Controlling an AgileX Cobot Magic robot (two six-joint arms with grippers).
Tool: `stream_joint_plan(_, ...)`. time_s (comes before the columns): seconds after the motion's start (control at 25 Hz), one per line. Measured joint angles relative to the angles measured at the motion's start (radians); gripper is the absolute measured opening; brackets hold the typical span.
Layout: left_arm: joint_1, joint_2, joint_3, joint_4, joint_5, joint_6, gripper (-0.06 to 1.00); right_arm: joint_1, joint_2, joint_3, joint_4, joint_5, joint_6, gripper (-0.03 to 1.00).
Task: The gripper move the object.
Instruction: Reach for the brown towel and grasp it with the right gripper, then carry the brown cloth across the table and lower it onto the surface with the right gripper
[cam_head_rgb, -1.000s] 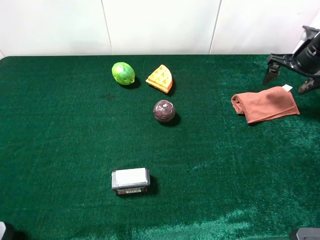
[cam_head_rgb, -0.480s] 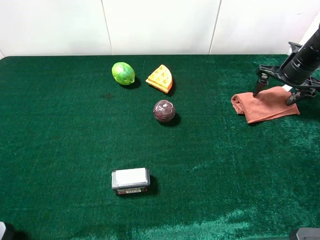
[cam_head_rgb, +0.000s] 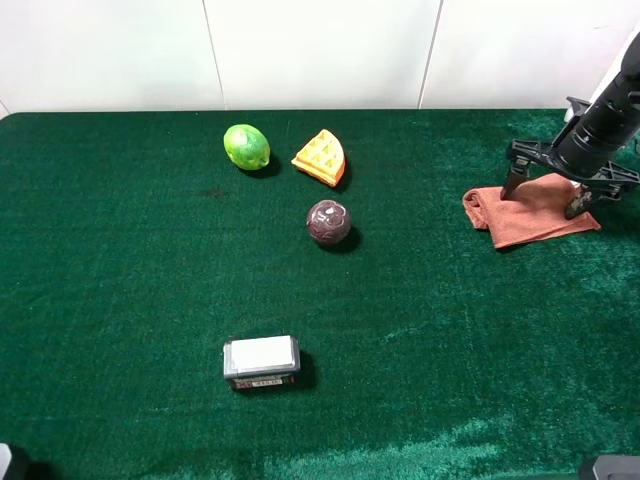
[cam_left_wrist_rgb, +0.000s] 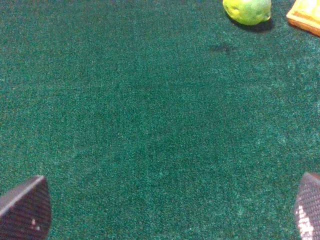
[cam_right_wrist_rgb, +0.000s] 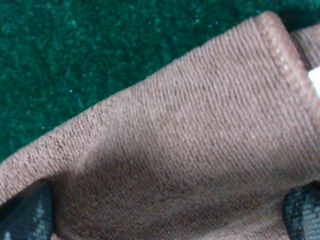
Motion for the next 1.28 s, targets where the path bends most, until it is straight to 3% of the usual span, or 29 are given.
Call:
stream_joint_plan(0.16, 0.000, 0.000, 0.000, 0.000, 0.000, 0.000, 0.99, 0.000, 0.002, -0.001, -0.002, 0.005, 0.000, 0.63)
stream_joint_plan(0.52, 0.000, 0.000, 0.000, 0.000, 0.000, 0.000, 0.99, 0.000, 0.003, -0.001, 0.012, 0.023, 0.003, 0.17)
stream_joint_plan(0.64, 0.000, 0.000, 0.000, 0.000, 0.000, 0.000, 0.99, 0.000, -0.002, -0.001, 0.012, 0.023, 0.003, 0.07)
stream_joint_plan(1.28, 0.000, 0.000, 0.000, 0.000, 0.000, 0.000, 0.99, 0.000, -0.033, -0.001, 0.011, 0.039, 0.003, 0.08)
